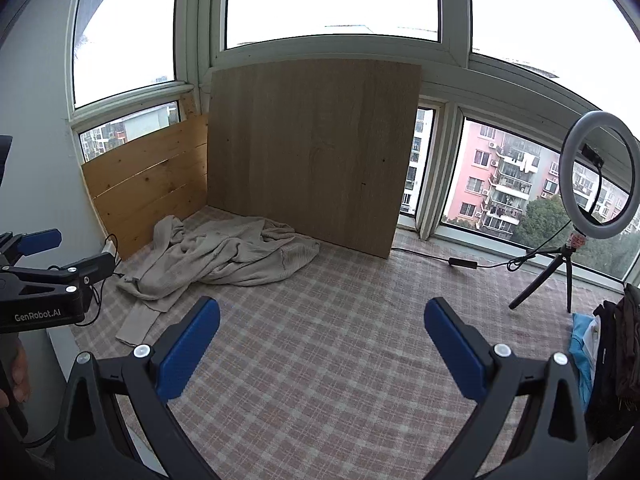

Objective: Fold clothes
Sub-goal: 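Move the right gripper toward the crumpled beige cardigan by the wooden board, then grasp the beige cardigan with the right gripper and lift it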

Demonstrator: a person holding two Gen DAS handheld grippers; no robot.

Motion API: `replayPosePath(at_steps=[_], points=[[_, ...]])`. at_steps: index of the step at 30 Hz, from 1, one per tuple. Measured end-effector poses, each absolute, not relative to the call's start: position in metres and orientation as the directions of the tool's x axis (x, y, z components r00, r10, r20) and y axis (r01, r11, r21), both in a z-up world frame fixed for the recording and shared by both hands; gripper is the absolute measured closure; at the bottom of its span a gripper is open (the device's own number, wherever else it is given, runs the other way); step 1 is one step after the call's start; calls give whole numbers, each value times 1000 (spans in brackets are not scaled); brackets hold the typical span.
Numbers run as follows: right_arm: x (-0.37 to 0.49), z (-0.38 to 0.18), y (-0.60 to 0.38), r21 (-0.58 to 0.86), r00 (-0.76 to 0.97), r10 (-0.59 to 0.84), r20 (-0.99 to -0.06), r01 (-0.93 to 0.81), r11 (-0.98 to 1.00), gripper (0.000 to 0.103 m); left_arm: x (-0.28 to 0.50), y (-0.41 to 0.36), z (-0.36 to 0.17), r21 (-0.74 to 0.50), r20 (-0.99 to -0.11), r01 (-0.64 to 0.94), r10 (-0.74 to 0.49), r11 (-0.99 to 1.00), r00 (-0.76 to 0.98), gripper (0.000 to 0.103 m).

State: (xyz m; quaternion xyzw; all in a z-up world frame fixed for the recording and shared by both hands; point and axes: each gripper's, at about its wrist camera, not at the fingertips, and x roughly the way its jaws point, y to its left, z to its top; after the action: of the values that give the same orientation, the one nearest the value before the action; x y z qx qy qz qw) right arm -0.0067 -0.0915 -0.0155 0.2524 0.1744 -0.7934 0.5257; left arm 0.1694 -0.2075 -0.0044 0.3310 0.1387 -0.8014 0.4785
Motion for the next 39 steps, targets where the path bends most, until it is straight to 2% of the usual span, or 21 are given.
replayPosePath(at_steps=[4, 9, 14, 20, 25, 32, 34, 36, 38, 39], points=[[16, -9, -110, 1, -258, -771, -583, 948, -318, 0, 194, -213, 3, 112, -651, 881, -704, -460, -285, 1], [30, -7, -134, 96, -135, -814, -565, 969, -227, 0, 215, -232, 5, 97, -656, 891, -702, -443, -278, 1], [40, -8, -168, 20, -213, -787, -579, 961, -275, 0, 242, -270, 0, 99, -669, 890, -692, -444, -271, 1], [38, -27, -229, 1, -223, -751, -622, 959, -285, 0, 292, -332, -15, 55, -706, 913, -662, -405, -252, 1], [44, -78, -311, 82, -111, -684, -721, 966, -244, 0, 316, -372, -32, 33, -741, 907, -619, -419, -259, 1], [59, -166, -432, 101, -84, -563, -822, 952, -290, 2, 317, -411, -51, 4, -768, 899, -577, -438, -278, 1], [64, -187, -456, 108, -58, -519, -853, 953, -284, 14, 316, -419, -56, 7, -773, 897, -571, -442, -275, 1], [69, -208, -474, 107, -36, -463, -885, 955, -278, 44, 315, -428, -61, 6, -779, 893, -562, -450, -278, 1], [71, -217, -480, 116, -15, -448, -894, 958, -263, 56, 315, -436, -66, 8, -784, 893, -558, -449, -274, 1], [71, -217, -479, 127, -3, -461, -887, 959, -252, 73, 316, -440, -68, 4, -785, 895, -556, -445, -273, 1]])
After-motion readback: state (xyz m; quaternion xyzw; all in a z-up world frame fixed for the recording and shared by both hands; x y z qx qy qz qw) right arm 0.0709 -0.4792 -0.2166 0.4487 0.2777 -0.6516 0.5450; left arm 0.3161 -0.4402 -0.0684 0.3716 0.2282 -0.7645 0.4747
